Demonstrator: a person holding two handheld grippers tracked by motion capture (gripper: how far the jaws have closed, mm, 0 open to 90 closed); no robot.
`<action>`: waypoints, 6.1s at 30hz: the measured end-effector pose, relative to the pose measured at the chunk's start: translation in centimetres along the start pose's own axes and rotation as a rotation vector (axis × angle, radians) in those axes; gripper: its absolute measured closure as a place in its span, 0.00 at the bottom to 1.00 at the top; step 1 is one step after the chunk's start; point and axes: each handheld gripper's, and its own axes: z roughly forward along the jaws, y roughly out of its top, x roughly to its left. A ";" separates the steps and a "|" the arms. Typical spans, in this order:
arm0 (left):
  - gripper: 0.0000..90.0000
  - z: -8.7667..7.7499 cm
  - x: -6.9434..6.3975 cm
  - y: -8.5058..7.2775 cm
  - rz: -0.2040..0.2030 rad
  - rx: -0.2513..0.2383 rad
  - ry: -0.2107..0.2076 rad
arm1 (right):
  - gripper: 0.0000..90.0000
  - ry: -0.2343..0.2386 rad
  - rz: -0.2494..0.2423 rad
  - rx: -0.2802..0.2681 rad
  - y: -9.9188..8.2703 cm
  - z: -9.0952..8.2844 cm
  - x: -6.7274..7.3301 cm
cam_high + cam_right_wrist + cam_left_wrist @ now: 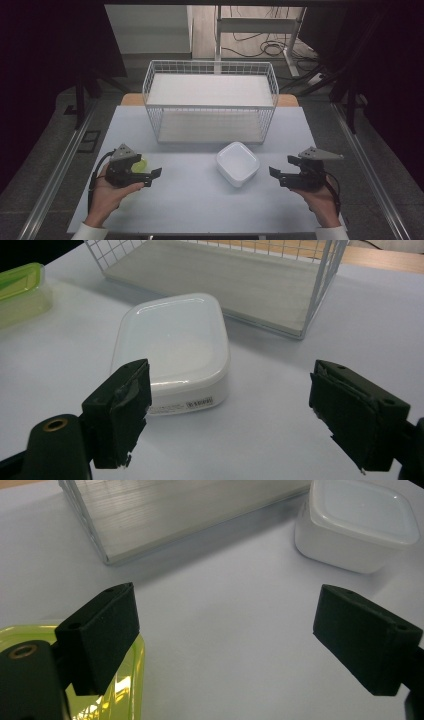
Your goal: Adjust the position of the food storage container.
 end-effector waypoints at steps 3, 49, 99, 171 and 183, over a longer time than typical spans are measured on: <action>0.12 0.1 0.0 0.0 -0.009 0.006 0.007 | 0.20 0.011 -0.001 0.020 0.0 0.4 -0.1; 0.36 -2.4 8.2 2.5 -0.130 0.091 0.088 | 0.23 0.010 -0.022 0.081 0.2 1.7 0.4; 1.00 3.0 14.7 0.0 -0.144 0.394 0.189 | 0.23 -0.027 -0.016 0.144 -0.6 2.6 -0.2; 1.00 -0.1 7.8 -5.3 -0.119 0.374 0.066 | 0.23 -0.021 -0.032 0.049 0.0 2.3 1.7; 0.99 2.2 5.1 -3.7 -0.066 0.377 -0.013 | 0.22 -0.015 -0.023 0.043 0.1 2.1 1.7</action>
